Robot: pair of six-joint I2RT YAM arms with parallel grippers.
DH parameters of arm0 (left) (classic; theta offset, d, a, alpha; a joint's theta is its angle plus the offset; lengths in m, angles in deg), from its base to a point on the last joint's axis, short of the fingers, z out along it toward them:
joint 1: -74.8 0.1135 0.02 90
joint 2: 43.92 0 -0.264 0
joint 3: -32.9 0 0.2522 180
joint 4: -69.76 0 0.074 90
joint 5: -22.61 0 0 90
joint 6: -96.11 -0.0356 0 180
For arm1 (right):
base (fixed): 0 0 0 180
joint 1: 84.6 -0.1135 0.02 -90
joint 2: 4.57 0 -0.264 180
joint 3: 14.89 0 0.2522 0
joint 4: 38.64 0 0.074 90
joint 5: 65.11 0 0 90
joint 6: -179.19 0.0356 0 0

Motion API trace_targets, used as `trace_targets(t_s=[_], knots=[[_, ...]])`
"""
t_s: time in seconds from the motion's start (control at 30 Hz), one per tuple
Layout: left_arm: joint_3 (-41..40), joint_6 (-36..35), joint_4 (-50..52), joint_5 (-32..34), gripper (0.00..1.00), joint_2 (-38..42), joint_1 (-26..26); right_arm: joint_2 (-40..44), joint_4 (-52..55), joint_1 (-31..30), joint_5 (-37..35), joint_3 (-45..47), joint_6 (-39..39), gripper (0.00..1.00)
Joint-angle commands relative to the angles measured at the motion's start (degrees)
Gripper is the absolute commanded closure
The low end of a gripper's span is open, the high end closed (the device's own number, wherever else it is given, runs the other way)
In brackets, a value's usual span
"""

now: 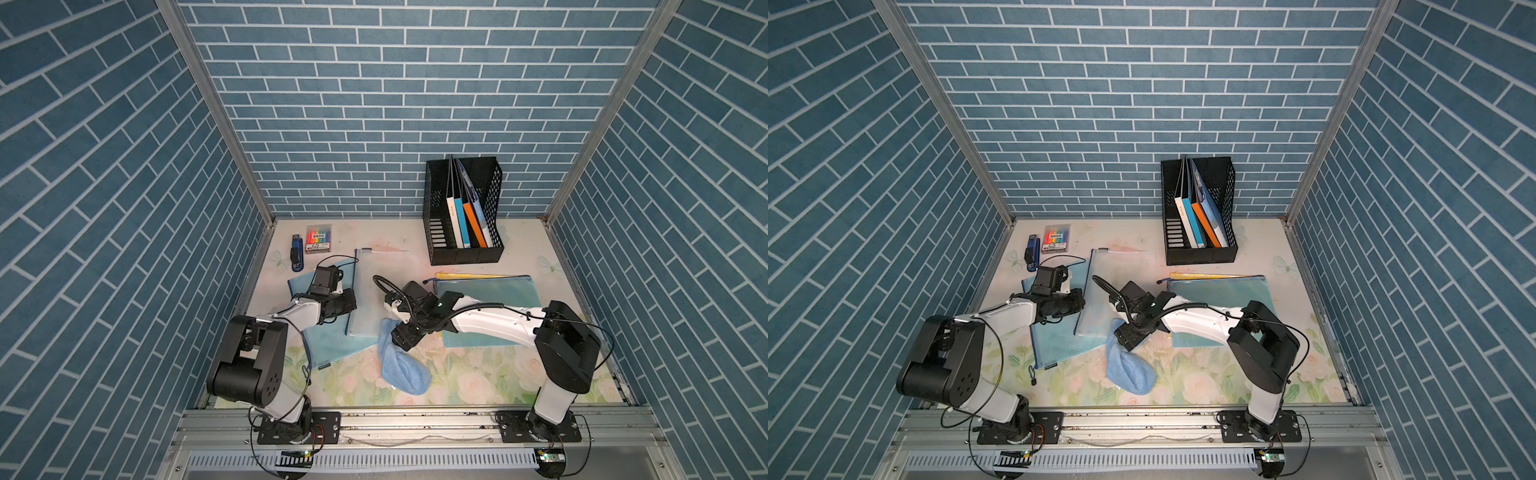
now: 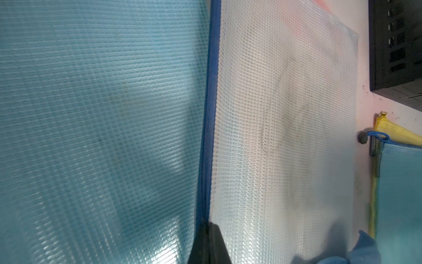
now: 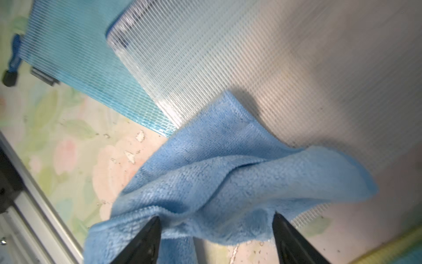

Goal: Wipe the document bag
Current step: Pick up the document bag, then pick up the cleaning item at the center of the board.

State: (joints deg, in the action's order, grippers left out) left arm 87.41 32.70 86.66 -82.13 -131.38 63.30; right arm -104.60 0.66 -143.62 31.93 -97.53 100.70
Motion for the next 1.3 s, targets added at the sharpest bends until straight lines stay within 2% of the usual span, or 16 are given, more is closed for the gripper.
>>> trace_targets(t_s=[0.0,0.07,0.1,0.13,0.17,0.37,0.47,0.67,0.8,0.9,1.0,1.17,1.27], knots=[[-1.6,1.0,0.7,0.5,1.00,2.3,0.0,3.0,1.2,-0.5,-0.3,-1.8,-1.7,0.22],[-2.4,1.4,0.8,0.7,1.00,3.0,0.0,3.7,1.2,-1.5,-0.3,-1.6,-1.7,0.22],[-2.8,1.5,0.9,0.8,1.00,3.4,0.0,3.9,-3.1,-2.3,-0.3,-1.4,-6.6,0.22],[-3.3,1.8,1.0,0.9,1.00,3.9,0.0,3.9,5.7,-3.2,-4.6,-0.9,-14.1,0.22],[-3.9,2.1,1.0,1.1,1.00,4.5,0.0,3.8,5.3,-4.2,-4.2,-0.1,-14.8,0.19],[-6.9,3.3,1.1,0.1,1.00,7.7,-0.1,-1.7,1.8,-5.9,-7.0,3.6,-12.8,0.16],[-8.1,3.9,1.0,-0.3,1.00,8.3,-0.2,-3.1,-2.1,-6.0,-5.9,6.3,-11.4,0.15],[-8.5,4.8,1.5,-0.5,1.00,9.0,-0.3,-6.8,-5.4,-5.9,-6.8,9.1,-10.6,0.21],[-8.6,5.6,1.5,-0.2,1.00,9.3,-0.6,-6.0,-8.3,-5.9,-8.4,10.6,-10.6,0.33],[-8.9,6.3,1.3,-0.2,1.00,9.9,-1.0,-6.4,-8.4,-5.8,-6.5,10.1,-11.1,0.46],[-8.8,6.8,1.6,-0.2,1.00,10.1,-1.7,-6.6,-6.8,-5.8,-3.4,8.6,-10.5,0.63],[-8.3,7.2,2.7,-0.2,1.00,10.4,-3.3,-2.9,-4.7,-5.0,0.7,6.2,-10.1,0.83],[-8.4,8.0,2.7,-0.3,1.00,11.2,-4.3,0.8,-4.2,-2.6,4.5,4.6,-10.3,0.87]])
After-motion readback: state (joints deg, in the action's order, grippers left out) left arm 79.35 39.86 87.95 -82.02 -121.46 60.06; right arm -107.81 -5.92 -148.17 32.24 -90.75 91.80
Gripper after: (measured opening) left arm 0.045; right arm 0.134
